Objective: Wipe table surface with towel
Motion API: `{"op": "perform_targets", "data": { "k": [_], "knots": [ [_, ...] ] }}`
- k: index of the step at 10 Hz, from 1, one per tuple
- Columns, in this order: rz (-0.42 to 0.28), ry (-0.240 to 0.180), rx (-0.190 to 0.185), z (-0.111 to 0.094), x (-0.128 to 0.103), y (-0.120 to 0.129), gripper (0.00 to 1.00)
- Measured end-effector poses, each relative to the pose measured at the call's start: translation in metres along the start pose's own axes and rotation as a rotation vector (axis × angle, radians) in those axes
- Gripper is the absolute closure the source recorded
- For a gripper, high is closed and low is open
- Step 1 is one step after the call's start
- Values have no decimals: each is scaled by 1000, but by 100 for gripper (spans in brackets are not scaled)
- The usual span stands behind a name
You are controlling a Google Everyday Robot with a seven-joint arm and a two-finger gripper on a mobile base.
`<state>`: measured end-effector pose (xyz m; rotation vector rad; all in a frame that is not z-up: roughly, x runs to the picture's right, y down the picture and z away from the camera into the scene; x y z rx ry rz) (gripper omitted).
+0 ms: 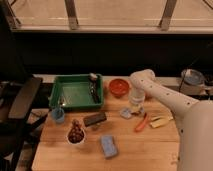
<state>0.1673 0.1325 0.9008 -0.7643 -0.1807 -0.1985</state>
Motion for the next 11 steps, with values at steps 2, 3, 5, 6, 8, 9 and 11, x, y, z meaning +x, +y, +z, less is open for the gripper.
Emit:
{"op": "perform_targets", "data": {
  "k": [2, 3, 5, 6, 8, 9, 11],
  "knots": [
    [-44, -13, 0, 3, -24, -7, 100],
    [-72, -27, 4, 3, -39, -5, 100],
    [-96, -42, 2, 3, -50, 15, 100],
    [-99, -48, -1, 2, -53, 27, 100],
    [-76, -58, -11, 0, -48, 53, 100],
    [-47, -58, -13, -1, -36, 59, 100],
    [13, -48, -27, -1, -6, 64, 100]
  ]
}}
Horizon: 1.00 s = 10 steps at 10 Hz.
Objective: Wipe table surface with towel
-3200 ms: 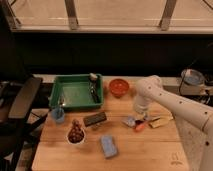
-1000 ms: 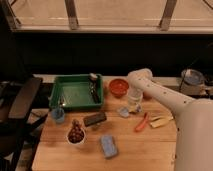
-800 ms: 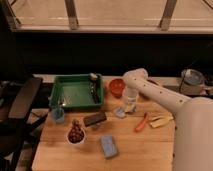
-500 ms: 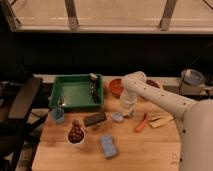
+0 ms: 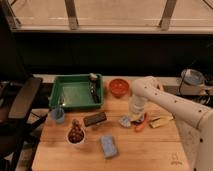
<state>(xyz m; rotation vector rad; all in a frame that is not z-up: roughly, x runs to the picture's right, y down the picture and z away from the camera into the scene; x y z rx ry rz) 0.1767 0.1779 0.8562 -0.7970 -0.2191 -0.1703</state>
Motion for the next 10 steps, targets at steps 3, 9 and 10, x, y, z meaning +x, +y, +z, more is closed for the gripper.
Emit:
{"op": "perform_targets", "data": {
  "k": [3, 9, 10],
  "knots": [
    [22, 13, -1, -3, 18, -29, 100],
    [-128, -43, 26, -4, -52, -68, 100],
    [-136, -52, 15, -2, -63, -57, 100]
  ]
}}
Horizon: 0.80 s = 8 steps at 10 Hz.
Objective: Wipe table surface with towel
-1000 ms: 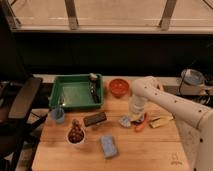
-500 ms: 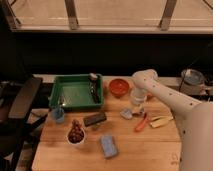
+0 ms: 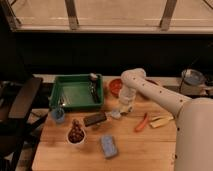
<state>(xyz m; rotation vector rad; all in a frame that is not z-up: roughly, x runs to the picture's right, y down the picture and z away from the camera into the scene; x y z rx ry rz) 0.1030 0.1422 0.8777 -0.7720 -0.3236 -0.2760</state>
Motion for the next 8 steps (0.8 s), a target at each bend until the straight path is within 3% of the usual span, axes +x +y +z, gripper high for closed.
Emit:
{"op": "perform_targets", "data": {
  "k": [2, 4, 6, 8],
  "knots": [
    [7, -4, -23, 5, -10, 22, 100],
    [34, 9, -39, 5, 2, 39, 100],
    [84, 33, -44, -2, 37, 51, 100],
    [111, 29, -37, -9, 71, 55, 100]
  ]
}}
